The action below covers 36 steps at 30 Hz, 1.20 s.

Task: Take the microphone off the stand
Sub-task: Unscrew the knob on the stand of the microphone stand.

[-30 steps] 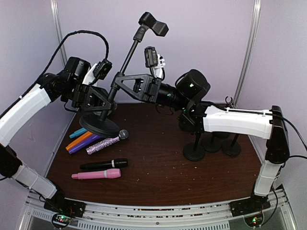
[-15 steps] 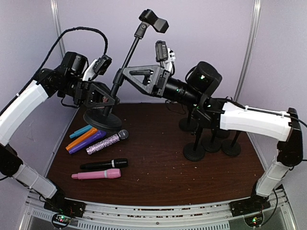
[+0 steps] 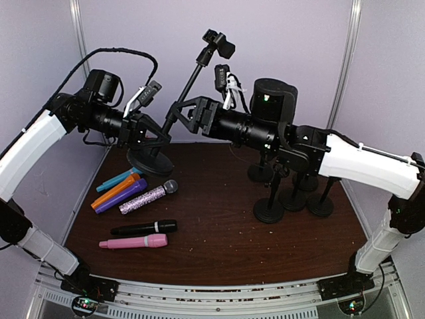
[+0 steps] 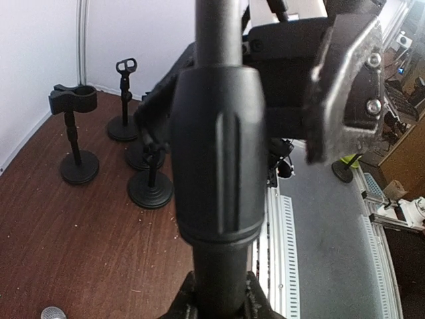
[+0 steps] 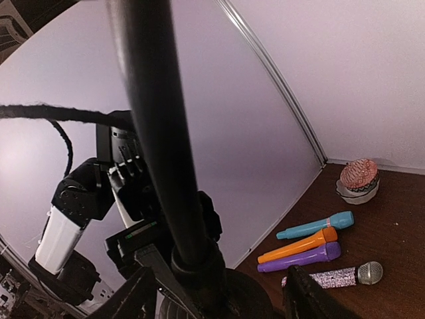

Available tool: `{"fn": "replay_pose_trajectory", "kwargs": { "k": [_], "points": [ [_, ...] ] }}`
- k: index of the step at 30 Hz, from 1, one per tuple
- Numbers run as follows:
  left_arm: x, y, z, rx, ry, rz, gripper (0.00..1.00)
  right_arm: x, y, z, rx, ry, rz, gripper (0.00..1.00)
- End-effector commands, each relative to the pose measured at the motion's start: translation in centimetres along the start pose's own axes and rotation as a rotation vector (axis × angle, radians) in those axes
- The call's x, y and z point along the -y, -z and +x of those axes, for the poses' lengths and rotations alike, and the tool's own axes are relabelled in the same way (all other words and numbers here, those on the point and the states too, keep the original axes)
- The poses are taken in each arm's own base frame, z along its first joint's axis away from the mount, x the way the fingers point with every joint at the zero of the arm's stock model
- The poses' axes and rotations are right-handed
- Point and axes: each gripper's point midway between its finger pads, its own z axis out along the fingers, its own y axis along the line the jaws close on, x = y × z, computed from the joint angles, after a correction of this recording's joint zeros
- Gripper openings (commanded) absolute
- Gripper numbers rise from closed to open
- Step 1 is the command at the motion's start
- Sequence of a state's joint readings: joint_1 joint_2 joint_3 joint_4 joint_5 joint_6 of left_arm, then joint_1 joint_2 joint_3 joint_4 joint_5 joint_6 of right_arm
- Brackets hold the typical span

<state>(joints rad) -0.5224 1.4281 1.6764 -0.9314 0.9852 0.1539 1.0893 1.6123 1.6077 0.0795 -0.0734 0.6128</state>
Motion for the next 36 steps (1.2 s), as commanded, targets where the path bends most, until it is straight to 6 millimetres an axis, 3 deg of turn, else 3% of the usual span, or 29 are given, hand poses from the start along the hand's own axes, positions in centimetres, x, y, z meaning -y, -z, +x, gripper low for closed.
{"fn": "replay_pose_trajectory", "kwargs": {
  "k": [1, 7, 12, 17, 19, 24, 28, 36],
  "points": [
    [-0.4, 0.6, -1.5, 0.034, -0.110, -0.048, 0.00, 0.4, -0.9, -0.3, 0.017, -0.015, 0.047, 0.64],
    [-0.7, 0.4, -1.1, 0.021, -0.125, -0.064, 0.00, 0.2, -2.5, -0.4, 0.025, -0.039, 0.046, 0.50],
    [-1.3, 0.3, -0.7, 0.011, -0.130, -0.092, 0.00, 0.1, -3.3, -0.1, 0.026, -0.062, 0.039, 0.30],
    [-1.9, 0.2, -0.5, 0.000, -0.135, -0.126, 0.00, -0.2, -3.4, -0.1, 0.025, -0.070, 0.026, 0.11],
    [-1.3, 0.2, -0.7, 0.012, -0.129, -0.090, 0.00, -0.8, -3.1, -0.4, 0.041, -0.064, -0.012, 0.07],
    [2.6, 0.2, -1.5, 0.074, -0.073, 0.140, 0.00, -3.6, -1.7, -1.4, 0.063, -0.025, -0.194, 0.02],
    [4.9, 0.7, -2.0, 0.112, -0.022, 0.301, 0.00, -7.2, 0.8, -2.2, 0.100, 0.004, -0.438, 0.00],
    [7.2, 1.3, -2.2, 0.136, 0.041, 0.485, 0.00, -13.4, 5.6, -3.3, 0.096, 0.035, -0.875, 0.00]
  ]
}}
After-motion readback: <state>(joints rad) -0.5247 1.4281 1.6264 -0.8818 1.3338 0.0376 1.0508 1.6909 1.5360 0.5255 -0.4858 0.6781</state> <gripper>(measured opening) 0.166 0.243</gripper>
